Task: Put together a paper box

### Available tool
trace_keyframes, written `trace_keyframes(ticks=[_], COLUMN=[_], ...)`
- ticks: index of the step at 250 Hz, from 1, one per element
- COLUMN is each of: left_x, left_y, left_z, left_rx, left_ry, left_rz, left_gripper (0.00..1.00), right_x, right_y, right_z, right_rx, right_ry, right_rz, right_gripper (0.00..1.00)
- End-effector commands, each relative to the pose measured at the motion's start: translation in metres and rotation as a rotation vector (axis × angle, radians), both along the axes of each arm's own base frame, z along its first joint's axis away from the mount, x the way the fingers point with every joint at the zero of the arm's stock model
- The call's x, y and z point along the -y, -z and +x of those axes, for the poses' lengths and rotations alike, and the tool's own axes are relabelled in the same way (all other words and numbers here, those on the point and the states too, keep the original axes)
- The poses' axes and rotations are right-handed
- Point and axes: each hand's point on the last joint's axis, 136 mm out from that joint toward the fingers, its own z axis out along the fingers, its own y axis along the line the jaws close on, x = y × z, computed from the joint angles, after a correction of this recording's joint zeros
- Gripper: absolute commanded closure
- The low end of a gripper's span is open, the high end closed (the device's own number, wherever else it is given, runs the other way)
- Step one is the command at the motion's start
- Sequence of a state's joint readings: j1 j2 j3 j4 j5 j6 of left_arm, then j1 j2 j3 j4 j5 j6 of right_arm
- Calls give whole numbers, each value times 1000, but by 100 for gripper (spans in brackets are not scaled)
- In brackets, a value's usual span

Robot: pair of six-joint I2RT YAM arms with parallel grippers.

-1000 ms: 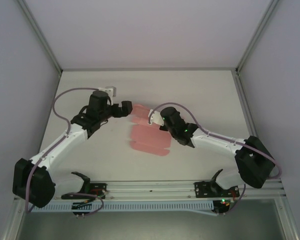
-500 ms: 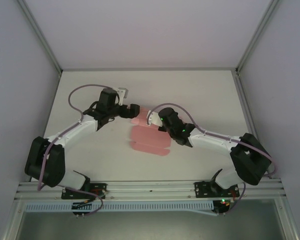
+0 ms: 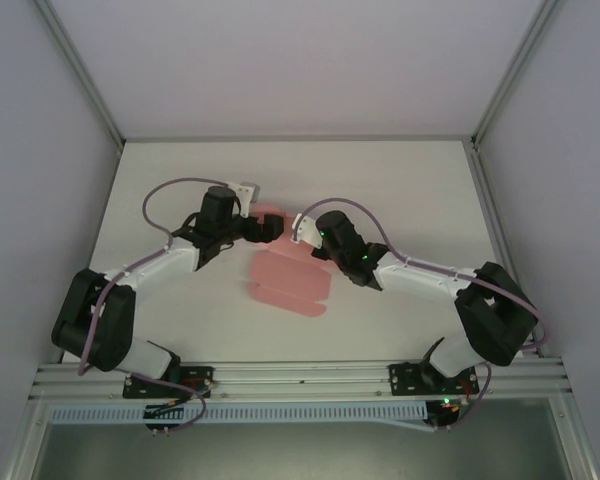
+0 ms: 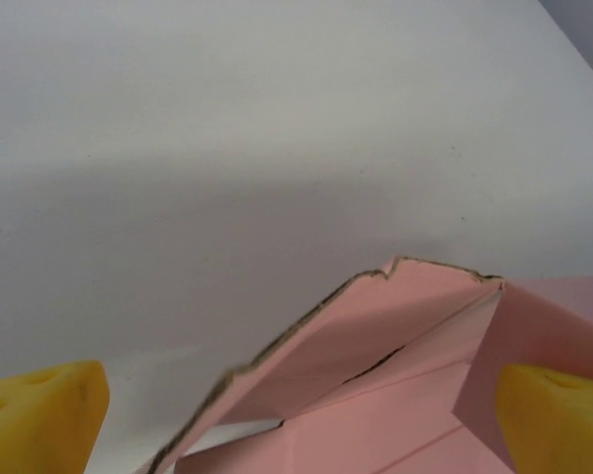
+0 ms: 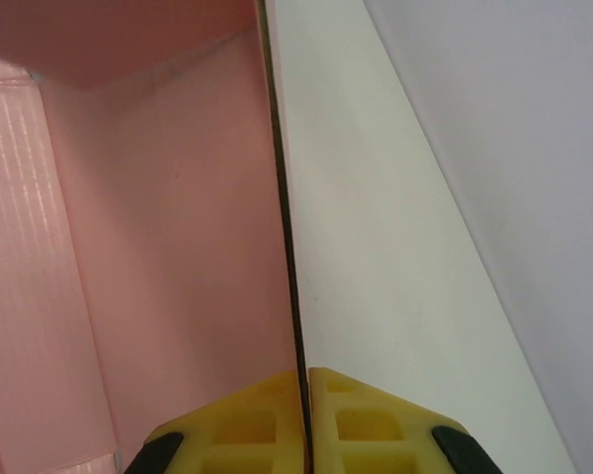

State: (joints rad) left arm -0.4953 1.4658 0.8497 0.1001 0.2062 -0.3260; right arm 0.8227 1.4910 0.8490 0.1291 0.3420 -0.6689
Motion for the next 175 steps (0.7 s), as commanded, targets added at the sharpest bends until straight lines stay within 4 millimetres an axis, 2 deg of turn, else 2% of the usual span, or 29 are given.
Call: trace_keyframes(ticks=[1, 39, 67, 100, 131, 153, 175], left_x=[9, 24, 25, 9, 5, -8, -29], left_y=[-2, -8, -10, -5, -6, -10, -21], left_z=[9, 12, 17, 20, 14, 2, -12], left_rx=[21, 34, 53, 19, 23, 25, 31], left_ry=[-23, -56, -159, -349, -327, -299, -278], left_rz=[-49, -89, -68, -38, -2, 27, 9], left_gripper=[0, 0, 0, 0, 0, 0, 0], right_x=[-16, -20, -28, -32, -22, -7, 7], right_y=[-7, -4, -3, -3, -5, -9, -12], right_z=[-6, -9, -17, -23, -20, -15, -13], right_rx=[-45, -40, -57, -81, -57, -22, -30], right_ry=[-44, -52, -76, -87, -40, 12, 43], right_rz=[89, 89, 128, 174, 163, 114, 108], right_gripper=[95, 95, 95, 94, 95, 99, 100])
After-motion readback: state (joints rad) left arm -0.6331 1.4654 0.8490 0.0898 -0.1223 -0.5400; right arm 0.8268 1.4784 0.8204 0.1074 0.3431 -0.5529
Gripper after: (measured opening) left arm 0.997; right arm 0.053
